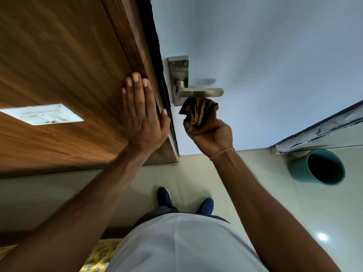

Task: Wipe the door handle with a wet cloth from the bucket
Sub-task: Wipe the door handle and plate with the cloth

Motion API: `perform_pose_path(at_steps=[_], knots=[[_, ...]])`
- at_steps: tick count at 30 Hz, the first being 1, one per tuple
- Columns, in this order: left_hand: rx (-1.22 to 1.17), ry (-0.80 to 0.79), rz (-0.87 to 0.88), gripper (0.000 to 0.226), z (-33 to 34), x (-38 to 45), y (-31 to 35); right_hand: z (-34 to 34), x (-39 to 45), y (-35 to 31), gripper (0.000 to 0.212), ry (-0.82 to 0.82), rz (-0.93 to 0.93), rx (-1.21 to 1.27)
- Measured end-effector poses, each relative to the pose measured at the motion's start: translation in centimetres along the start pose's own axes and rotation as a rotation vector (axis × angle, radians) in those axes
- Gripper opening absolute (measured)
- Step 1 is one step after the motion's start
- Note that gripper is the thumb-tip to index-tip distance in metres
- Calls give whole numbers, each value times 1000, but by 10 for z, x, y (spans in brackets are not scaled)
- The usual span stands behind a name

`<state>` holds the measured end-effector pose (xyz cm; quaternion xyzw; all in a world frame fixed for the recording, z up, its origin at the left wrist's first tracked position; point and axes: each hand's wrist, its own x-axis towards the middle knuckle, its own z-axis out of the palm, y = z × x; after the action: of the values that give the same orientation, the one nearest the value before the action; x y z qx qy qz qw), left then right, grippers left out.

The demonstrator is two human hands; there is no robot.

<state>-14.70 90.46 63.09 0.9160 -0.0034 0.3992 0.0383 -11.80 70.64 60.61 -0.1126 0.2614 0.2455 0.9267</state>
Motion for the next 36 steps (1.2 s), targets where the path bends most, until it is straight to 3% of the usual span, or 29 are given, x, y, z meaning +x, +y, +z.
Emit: perform_pose_path(at_steps=[3,7,10,13,18,25,30,36], knots=[[-13,-11,10,80,-2,-1,-3,15,11,19,50,-37,54,-63],[-28,-21,26,80,-4,-2,-6,39,18,36,15,-81,40,-147],[-50,-24,48,80,-5,-3,-10,44,22,37,27,-25,12,-190],[-68,-28,58,82,-6,-2,-11,38,23,33,26,41,-2,-155],[-86,-23,70,91,-6,-3,-12,42,11,31,31,-33,-102,-93],[-101,-35,88,95,-5,-3,-14,47,17,43,38,39,-124,-32],[-118,-13,71,83,-1,-3,-11,57,10,36,37,-14,-137,-66],[-112,2,64,81,1,-3,-10,43,15,1,41,-107,-355,-101]])
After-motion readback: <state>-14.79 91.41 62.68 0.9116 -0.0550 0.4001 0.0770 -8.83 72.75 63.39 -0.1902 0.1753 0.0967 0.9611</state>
